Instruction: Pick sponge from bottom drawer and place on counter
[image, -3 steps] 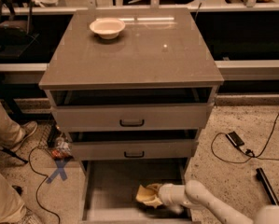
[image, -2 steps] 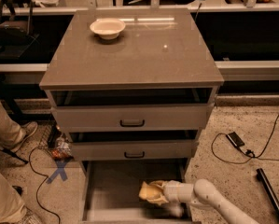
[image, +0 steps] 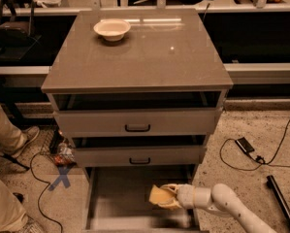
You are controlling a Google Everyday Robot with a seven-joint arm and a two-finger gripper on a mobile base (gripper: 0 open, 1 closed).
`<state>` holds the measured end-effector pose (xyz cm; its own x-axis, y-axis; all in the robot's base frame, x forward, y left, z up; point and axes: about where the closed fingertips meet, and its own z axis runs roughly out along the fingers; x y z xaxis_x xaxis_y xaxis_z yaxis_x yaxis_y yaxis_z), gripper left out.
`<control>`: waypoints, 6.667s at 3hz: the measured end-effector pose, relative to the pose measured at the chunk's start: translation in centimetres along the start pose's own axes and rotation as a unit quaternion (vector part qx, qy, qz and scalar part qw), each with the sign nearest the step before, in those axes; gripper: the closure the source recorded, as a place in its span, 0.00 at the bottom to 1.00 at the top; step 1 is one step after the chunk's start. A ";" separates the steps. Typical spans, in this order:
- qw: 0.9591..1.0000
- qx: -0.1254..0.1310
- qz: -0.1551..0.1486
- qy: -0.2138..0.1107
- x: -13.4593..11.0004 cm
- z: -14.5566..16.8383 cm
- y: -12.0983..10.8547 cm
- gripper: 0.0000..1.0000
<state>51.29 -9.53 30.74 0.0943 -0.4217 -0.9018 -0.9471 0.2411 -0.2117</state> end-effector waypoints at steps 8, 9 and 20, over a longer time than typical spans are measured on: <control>0.965 0.048 -0.257 -0.021 -33.9 -25.2 -5.0 1.00; 0.966 0.058 -0.249 -0.047 -41.4 -27.6 -10.1 1.00; 0.991 0.114 -0.068 0.031 -51.5 -15.0 -39.3 0.16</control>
Offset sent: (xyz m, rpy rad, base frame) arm -0.0307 -0.0819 0.2249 -0.1230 -0.3454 0.0664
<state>79.06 -10.41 91.15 0.1901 -0.5142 -0.8363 -0.8325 0.3671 -0.4150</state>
